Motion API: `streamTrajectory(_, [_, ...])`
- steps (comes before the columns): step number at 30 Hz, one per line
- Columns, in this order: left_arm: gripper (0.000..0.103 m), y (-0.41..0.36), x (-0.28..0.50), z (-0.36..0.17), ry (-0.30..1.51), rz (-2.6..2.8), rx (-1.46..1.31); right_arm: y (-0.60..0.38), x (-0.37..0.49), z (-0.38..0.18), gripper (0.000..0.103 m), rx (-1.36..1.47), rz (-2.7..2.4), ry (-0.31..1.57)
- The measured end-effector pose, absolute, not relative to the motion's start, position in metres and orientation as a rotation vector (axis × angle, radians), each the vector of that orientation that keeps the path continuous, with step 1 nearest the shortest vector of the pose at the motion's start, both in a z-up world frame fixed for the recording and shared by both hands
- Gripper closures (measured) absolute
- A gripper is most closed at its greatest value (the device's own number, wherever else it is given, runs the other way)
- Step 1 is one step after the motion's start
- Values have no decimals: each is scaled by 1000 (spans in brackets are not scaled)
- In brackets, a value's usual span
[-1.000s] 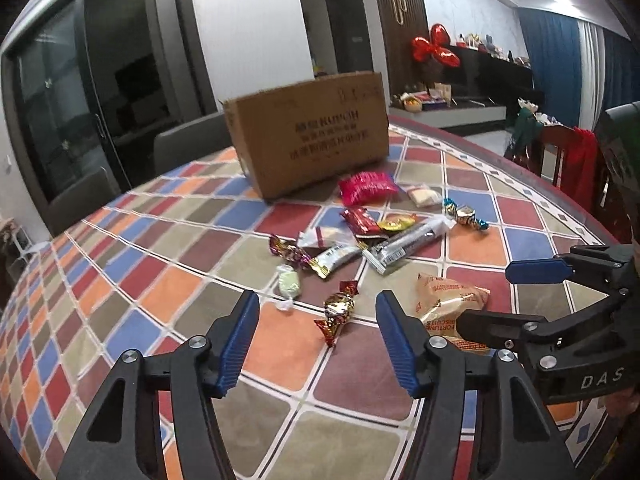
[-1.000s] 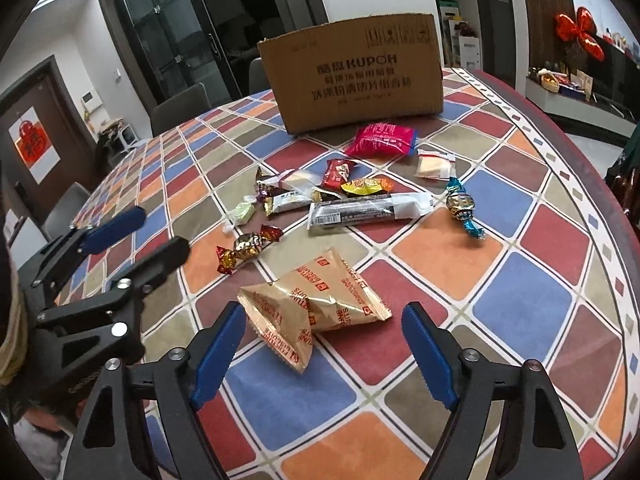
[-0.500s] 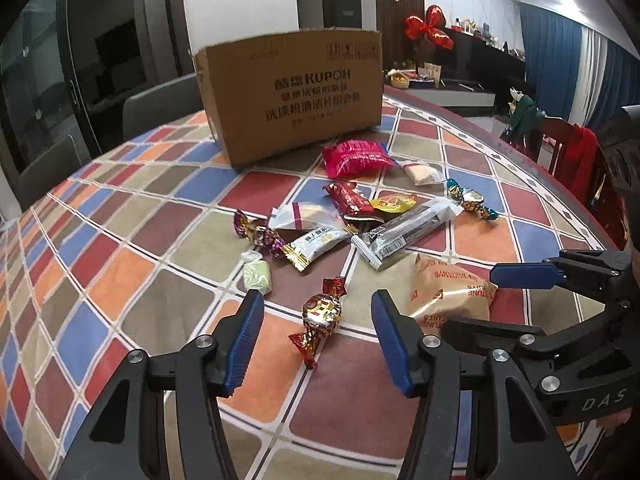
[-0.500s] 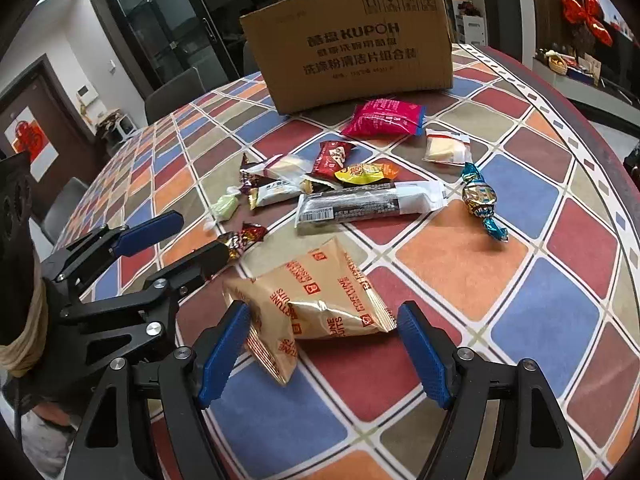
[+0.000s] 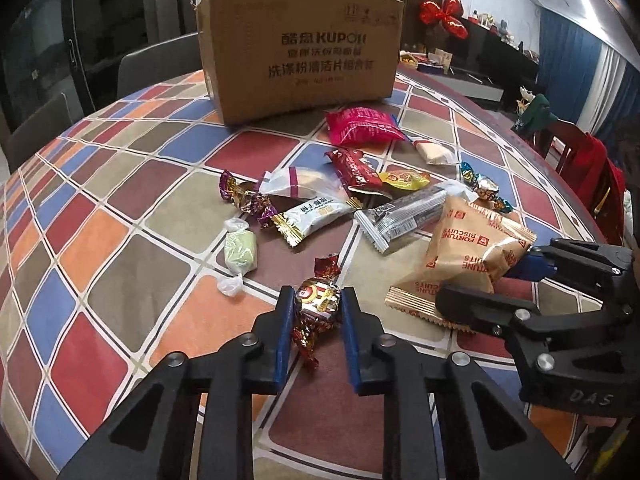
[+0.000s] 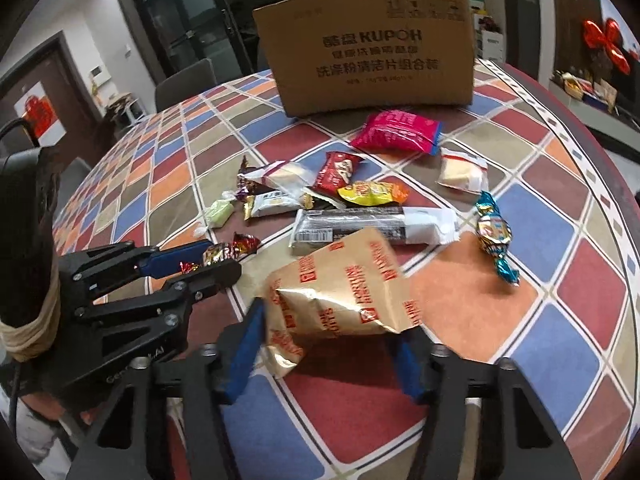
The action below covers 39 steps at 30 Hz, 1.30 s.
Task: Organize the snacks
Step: 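Grasp the Fortune Biscuits bag with the right tool while the left tool grasps a gold-wrapped candy, then carry the biscuits bag and candy into the cardboard box and release both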
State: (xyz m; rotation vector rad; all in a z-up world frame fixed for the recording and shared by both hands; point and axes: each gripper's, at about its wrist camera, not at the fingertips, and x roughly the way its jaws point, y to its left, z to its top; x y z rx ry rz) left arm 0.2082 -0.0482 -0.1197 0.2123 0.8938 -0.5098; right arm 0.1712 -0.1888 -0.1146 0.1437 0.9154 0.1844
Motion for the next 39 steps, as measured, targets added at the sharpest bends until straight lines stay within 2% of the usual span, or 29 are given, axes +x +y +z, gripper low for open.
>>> streamTrajectory(2, [80, -49, 207, -119, 896, -510, 207, -189, 171, -115, 59, 141, 193, 912])
streamTrajectory(8, [80, -48, 198, -111, 887, -495, 180, -191, 166, -113, 63, 129, 201, 890])
streamTrajectory(23, [80, -56, 185, -40, 747, -451, 120, -205, 154, -58, 64, 118, 215, 751])
streamTrajectory(39, [80, -80, 246, 56, 562, -431, 138, -232, 217, 39, 64, 58, 205, 549])
